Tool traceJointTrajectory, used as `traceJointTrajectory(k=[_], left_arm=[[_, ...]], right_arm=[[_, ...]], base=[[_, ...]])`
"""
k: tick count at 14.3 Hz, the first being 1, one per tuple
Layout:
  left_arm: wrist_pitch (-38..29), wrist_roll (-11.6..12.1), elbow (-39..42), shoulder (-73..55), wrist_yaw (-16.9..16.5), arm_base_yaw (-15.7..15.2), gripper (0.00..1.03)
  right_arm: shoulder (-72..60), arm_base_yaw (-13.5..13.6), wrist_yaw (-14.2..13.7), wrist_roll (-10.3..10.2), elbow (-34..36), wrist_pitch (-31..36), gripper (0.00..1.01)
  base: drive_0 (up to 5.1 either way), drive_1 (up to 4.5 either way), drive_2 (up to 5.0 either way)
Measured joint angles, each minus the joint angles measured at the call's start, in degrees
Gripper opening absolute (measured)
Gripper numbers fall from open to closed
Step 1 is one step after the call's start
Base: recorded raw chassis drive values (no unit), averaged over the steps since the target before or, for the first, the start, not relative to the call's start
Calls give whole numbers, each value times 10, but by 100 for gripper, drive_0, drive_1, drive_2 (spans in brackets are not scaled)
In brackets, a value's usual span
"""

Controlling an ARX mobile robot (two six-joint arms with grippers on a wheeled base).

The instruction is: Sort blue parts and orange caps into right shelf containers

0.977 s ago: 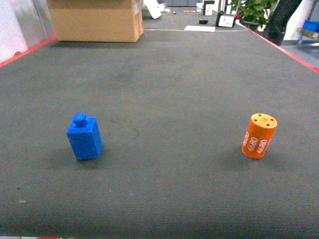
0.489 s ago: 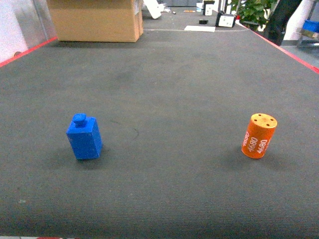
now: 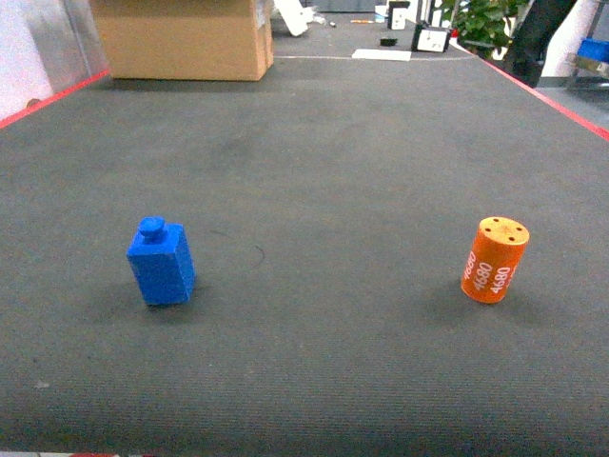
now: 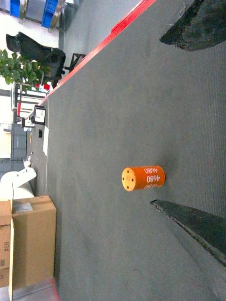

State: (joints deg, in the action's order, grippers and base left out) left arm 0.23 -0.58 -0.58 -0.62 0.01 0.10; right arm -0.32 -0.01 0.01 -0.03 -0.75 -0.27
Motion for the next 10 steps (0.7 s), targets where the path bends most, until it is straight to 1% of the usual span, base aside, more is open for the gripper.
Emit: traceJointTrajectory(k=[10], left_arm=[[0,0,0,0,0,0,98]], right_arm=[[0,0,0,0,0,0,98]], base=[[0,0,0]])
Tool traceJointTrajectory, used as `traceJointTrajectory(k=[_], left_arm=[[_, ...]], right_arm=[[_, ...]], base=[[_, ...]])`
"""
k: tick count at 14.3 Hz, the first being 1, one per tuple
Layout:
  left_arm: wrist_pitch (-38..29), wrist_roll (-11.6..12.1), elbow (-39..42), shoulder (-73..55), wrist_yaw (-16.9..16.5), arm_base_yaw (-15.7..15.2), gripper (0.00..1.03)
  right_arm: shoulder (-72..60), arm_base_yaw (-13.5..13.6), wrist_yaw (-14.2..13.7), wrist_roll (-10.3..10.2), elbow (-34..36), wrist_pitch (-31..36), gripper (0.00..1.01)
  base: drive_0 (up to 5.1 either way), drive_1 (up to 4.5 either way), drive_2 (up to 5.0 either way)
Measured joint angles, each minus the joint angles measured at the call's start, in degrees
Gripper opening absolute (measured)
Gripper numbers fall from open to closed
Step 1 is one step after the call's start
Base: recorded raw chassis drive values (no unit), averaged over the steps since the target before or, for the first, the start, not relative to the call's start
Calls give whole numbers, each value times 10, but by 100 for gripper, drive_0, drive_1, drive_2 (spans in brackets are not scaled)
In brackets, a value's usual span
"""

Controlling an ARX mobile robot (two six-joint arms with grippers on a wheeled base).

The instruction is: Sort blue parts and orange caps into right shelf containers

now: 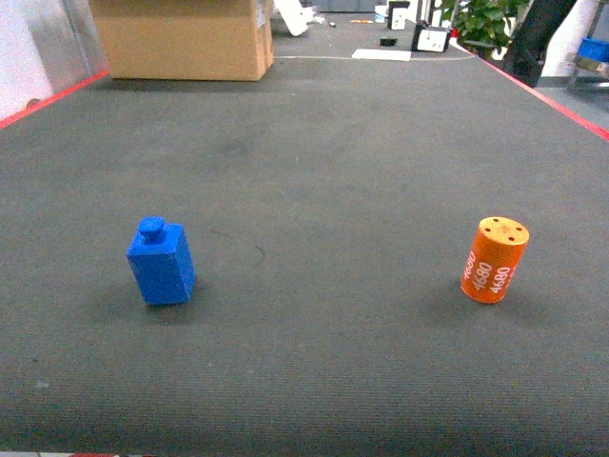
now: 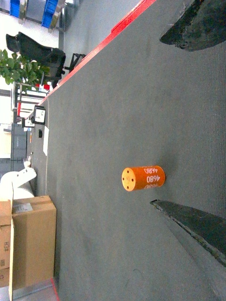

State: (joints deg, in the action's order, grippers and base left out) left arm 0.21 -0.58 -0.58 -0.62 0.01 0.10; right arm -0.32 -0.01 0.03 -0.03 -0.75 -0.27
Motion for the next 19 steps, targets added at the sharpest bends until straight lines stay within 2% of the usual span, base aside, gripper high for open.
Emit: traceJointTrajectory(k=[6,7,8,9,10,11,12,13,14,15,16,19], left_arm=[[0,0,0,0,0,0,98],[15,-2,-3,-5,26,9,98],[7,-7,-6,-36,106,48,98],[-57,-6,-13,-113,171,86,98],[-140,-5,-27,-191,193,85,98],[-234,-6,-57,-288,173,85,98],[-322,-5,-100,-404,136,89,98],[-377,-5,-150,-523,94,89,98],[-383,-5,-205,-633,63,84,98],[-366,-5,-250,-714,43,83,98],[-348,-5,-282,-761,26,84,98],[-324,-1,-364,-852,23,94,98]], right_arm=[[0,0,0,0,0,0,98],[-15,25,-59,0,-9,-38,98],[-59,62,-122,-2,-11,-25,98],[-114,68,-139,-17,-12,24,98],[-169,47,-137,-35,-23,96,98],[-255,45,-119,-46,-47,183,98],[-367,45,-95,-47,-79,276,98],[-487,45,-71,-46,-126,349,98],[-592,45,-46,-43,-181,372,98],[-666,44,-30,-41,-220,364,98],[-711,44,-27,-36,-240,358,98],[-796,41,-20,-29,-280,355,98]], base=[[0,0,0],[0,0,0],[0,0,0],[0,0,0],[0,0,0],[0,0,0],[0,0,0],[0,0,0],[0,0,0],[0,0,0],[0,0,0],[0,0,0]])
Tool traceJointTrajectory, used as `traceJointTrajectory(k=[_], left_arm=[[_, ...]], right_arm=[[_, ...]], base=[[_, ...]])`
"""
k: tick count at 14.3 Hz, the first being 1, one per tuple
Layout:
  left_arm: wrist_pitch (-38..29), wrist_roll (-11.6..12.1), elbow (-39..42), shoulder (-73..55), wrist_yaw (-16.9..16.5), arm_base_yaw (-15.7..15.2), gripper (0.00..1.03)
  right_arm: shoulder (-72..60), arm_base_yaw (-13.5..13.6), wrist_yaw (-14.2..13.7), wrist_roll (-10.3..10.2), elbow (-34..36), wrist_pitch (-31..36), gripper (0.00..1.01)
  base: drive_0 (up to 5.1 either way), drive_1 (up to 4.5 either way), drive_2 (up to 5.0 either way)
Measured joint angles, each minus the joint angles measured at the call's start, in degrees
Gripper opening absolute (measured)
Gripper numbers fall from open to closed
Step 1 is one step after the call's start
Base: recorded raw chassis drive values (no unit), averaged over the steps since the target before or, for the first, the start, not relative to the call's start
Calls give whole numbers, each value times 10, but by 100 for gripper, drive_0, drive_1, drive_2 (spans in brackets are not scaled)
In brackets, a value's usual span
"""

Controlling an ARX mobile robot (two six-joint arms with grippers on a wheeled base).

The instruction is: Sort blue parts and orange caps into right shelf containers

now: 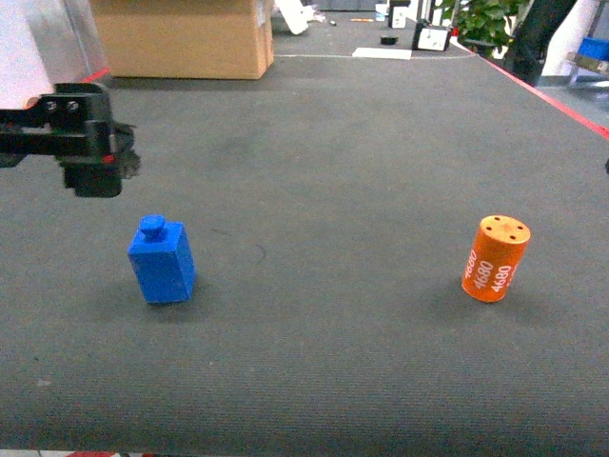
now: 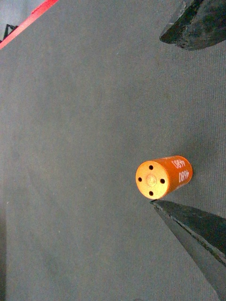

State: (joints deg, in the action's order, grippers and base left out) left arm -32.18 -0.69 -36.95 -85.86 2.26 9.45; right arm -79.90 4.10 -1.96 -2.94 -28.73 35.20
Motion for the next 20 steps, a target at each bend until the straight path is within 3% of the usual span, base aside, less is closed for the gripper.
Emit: traceJointTrajectory(k=[3,6,20], left_arm=[[29,-5,-68,-74,-12,6,98],[71,-22,-113,-137,-25,6,98],[199,-28,-233,-260,-50,-1,98]], right_arm=[[-71,5,6,-3,-38,7,98],[-147,21,12,-21,-85,9,98],[-309,43,22,-52,-181,21,98]], base=[[0,0,0],[0,0,0],[0,0,0]])
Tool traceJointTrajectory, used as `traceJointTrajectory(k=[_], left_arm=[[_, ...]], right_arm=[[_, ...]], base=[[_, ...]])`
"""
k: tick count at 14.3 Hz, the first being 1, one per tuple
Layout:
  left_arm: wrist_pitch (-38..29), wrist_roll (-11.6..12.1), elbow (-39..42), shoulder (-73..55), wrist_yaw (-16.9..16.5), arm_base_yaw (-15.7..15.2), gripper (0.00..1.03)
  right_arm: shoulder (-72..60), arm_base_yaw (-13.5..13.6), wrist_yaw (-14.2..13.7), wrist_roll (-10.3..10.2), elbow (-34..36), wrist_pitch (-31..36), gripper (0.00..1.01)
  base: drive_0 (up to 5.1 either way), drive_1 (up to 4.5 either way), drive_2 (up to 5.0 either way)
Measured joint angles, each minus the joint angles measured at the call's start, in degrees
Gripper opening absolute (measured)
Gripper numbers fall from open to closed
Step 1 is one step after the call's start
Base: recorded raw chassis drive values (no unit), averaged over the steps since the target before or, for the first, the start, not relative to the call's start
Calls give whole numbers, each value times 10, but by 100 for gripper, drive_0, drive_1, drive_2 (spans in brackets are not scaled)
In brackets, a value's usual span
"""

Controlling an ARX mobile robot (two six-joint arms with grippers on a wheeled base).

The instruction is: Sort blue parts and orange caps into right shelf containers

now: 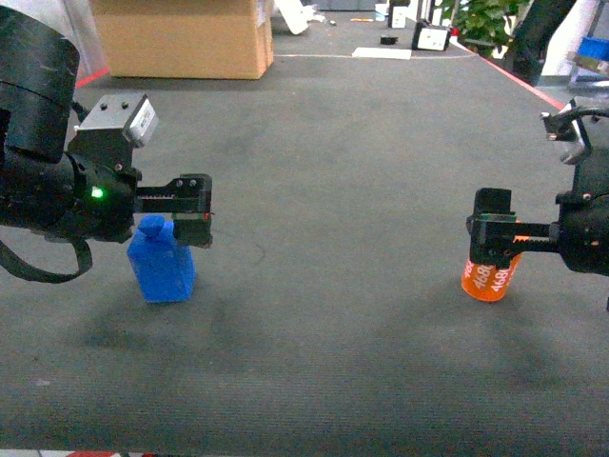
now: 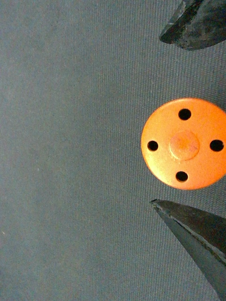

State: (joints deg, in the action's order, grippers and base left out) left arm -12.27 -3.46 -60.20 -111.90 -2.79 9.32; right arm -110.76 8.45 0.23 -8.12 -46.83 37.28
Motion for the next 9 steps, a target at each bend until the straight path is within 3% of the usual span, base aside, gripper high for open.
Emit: traceJointTrajectory(k=[4,9], left_arm=[[30,-7,-18,-15,-3,-1,98],[133,-7,-63,-30,-2,-7,98]], right_arm=[[-39,6,0,0,-20,-5,98],[-69,7,-12,3,-40,-19,96]], base=[[0,0,0],[0,0,0]])
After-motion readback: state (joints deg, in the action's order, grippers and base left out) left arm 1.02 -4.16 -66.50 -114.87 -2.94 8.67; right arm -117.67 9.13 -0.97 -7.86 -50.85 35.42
